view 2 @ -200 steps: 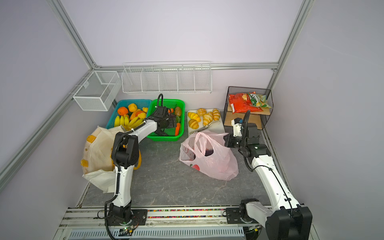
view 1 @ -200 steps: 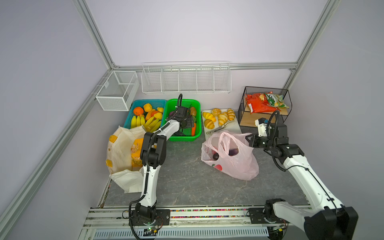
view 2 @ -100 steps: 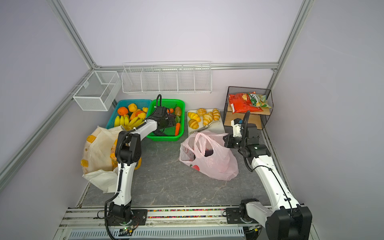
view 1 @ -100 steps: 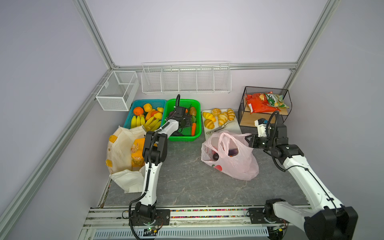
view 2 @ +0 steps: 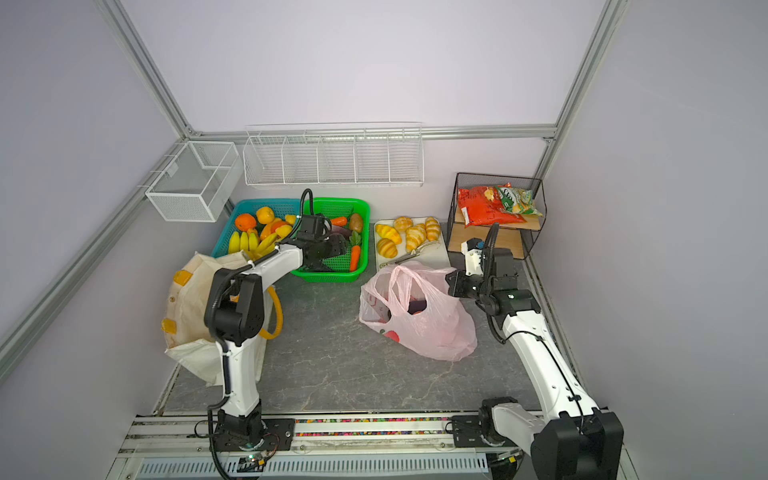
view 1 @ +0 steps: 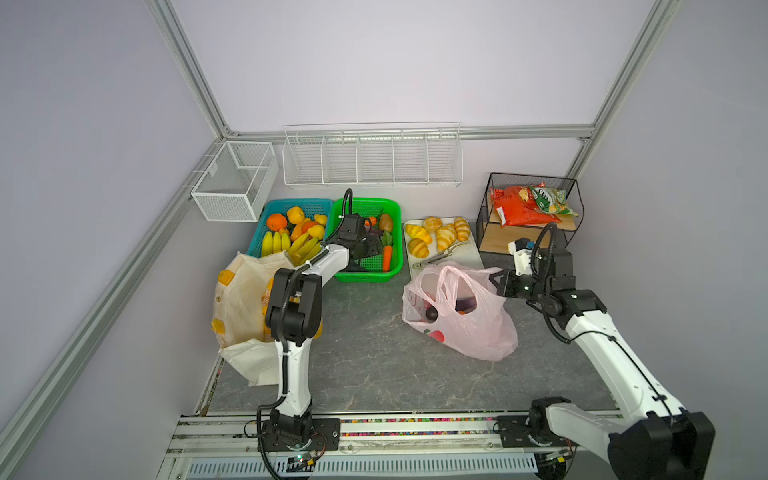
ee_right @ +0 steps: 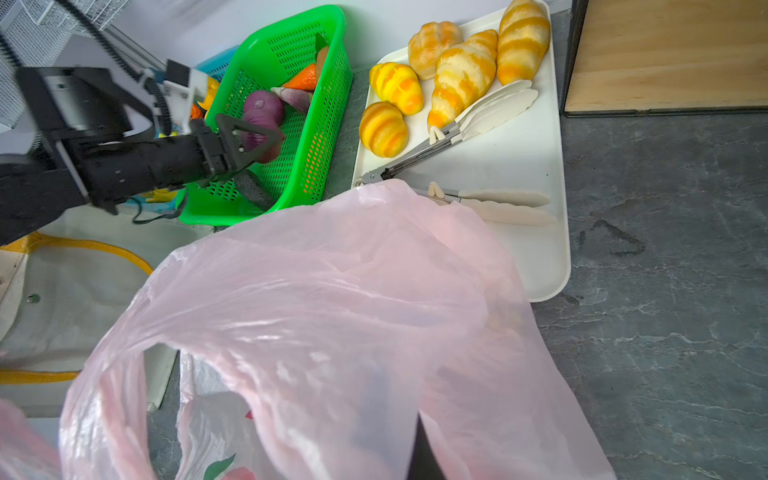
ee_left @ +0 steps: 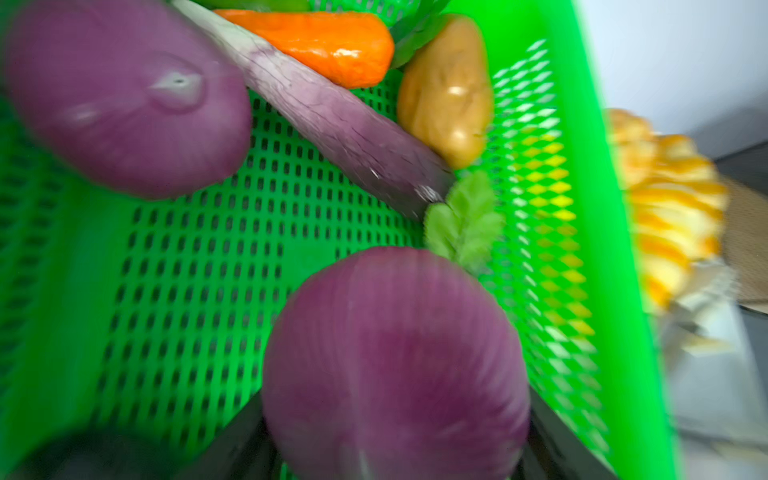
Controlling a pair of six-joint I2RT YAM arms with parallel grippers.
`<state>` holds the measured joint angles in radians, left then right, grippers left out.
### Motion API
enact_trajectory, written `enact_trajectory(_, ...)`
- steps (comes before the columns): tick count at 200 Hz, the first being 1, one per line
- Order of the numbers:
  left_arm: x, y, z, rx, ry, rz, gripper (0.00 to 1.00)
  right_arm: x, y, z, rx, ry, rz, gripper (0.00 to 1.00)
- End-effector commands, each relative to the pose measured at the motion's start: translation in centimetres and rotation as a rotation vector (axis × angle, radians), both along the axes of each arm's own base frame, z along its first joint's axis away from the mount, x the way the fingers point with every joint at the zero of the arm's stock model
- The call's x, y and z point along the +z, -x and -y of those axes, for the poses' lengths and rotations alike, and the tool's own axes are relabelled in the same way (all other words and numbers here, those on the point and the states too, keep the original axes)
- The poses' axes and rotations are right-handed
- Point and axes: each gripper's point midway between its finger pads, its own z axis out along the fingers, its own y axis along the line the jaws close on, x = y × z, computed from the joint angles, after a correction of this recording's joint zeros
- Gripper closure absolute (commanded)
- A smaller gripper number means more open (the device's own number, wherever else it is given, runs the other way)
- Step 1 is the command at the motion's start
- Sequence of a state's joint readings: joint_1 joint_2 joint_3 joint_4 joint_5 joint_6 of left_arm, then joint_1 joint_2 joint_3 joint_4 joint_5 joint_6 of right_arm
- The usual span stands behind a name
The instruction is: Place the mixed food into the grocery bags and tie them
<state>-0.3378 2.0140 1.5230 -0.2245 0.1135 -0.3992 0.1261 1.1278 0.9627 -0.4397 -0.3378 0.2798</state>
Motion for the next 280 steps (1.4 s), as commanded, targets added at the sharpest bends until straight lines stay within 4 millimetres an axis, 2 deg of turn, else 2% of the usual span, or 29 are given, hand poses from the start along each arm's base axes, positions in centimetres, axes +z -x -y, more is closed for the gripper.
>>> enact_trajectory(1, 5.6, 2.7, 1.3, -0.050, 0.160, 0.106, 0.45, 0.1, 0.3, 0.1, 0.008, 0.004, 0.019, 0.93)
enact_trajectory(27, 5.8, 10.3, 1.7, -0.070, 0.198, 0.111, 0.47, 0.0, 0.4, 0.1, 0.005, 0.006, 0.022, 0.93)
enact_trajectory(54, 3.9, 19.8, 3.6, -0.203, 0.138, 0.059, 0.46, -0.1, 0.2, 0.1, 0.005, 0.007, 0.022, 0.93)
enact_trajectory(74, 3.3, 25.6, 4.5, -0.298, 0.084, 0.054, 0.47, -0.3, 0.1, 0.0, 0.009, 0.004, 0.012, 0.93)
enact_trajectory(89, 3.9, 28.8, 5.2, -0.365, 0.088, 0.077, 0.48, -0.5, 0.1, -0.1, 0.012, 0.002, 0.006, 0.93)
enact_trajectory(108, 5.6, 31.0, 6.9, -0.469, 0.138, 0.128, 0.48, -0.8, 0.1, -0.1, 0.010, -0.002, 0.002, 0.93)
enact_trajectory(126, 7.1, 31.3, 8.9, -0.557, 0.172, 0.154, 0.48, -0.8, 0.1, -0.3, 0.015, -0.014, -0.001, 0.93)
enact_trajectory(154, 8.2, 29.8, 12.1, -0.641, 0.144, 0.144, 0.49, -0.7, 0.3, -0.4, 0.023, -0.022, -0.002, 0.94)
enact_trajectory(194, 5.5, 26.8, 14.6, -0.655, 0.008, 0.076, 0.49, -0.6, 0.4, -0.3, 0.020, -0.016, 0.002, 0.93)
enact_trajectory(221, 4.4, 25.1, 17.4, -0.692, -0.002, 0.079, 0.42, -0.4, 0.2, -0.6, 0.025, -0.033, 0.004, 0.93)
enact_trajectory(253, 2.7, 24.9, 20.7, -0.751, 0.017, 0.073, 0.30, -0.3, 0.0, -0.4, 0.018, -0.022, 0.008, 0.93)
enact_trajectory(280, 2.3, 25.0, 21.2, -0.754, 0.050, 0.077, 0.20, -0.3, 0.1, -0.3, 0.016, -0.015, 0.008, 0.93)
